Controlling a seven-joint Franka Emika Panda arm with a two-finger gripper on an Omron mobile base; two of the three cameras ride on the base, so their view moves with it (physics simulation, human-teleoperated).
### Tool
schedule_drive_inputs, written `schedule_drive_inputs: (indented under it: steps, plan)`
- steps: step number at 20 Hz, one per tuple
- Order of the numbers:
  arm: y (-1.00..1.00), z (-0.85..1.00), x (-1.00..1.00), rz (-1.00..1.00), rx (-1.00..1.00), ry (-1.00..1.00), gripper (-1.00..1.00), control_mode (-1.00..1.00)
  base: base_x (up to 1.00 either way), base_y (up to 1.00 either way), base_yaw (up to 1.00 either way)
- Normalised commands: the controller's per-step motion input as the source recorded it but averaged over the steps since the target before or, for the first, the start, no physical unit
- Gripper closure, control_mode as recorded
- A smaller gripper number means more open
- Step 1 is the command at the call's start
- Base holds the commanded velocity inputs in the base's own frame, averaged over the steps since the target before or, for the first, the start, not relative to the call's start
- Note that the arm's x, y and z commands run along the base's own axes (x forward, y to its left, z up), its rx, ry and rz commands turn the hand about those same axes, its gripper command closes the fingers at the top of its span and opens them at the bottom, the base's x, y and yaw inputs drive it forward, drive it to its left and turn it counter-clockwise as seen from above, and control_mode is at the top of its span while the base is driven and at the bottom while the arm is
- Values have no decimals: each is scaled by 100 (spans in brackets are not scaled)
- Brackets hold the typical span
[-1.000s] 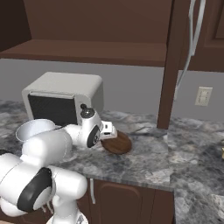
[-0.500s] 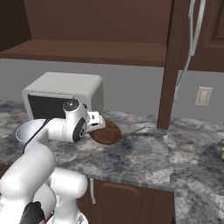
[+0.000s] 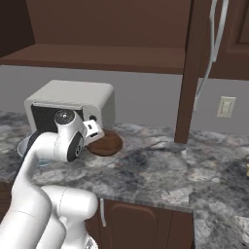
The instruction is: Pick up the bowls on the counter and stack them on top of one another in the open cabinet. Place the smaller bowl on top of the larger bowl.
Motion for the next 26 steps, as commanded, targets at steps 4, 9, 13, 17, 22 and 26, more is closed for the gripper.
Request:
schedule_drive_inputs:
  steps: [4,9,13,17,22,26]
  plan:
    - [12,36,-40,33,-3,0,100,-100,0,0,0]
    - [19,32,-33,34,-3,0,100,-100,0,0,0]
    - [29,24,-29,35,-4,1,100,-100,0,0,0]
    - [33,21,-28,35,-4,2,100,-100,0,0,0]
    - [41,17,-27,34,-5,2,100,-100,0,0,0]
    - [54,9,-28,30,-6,1,100,-100,0,0,0]
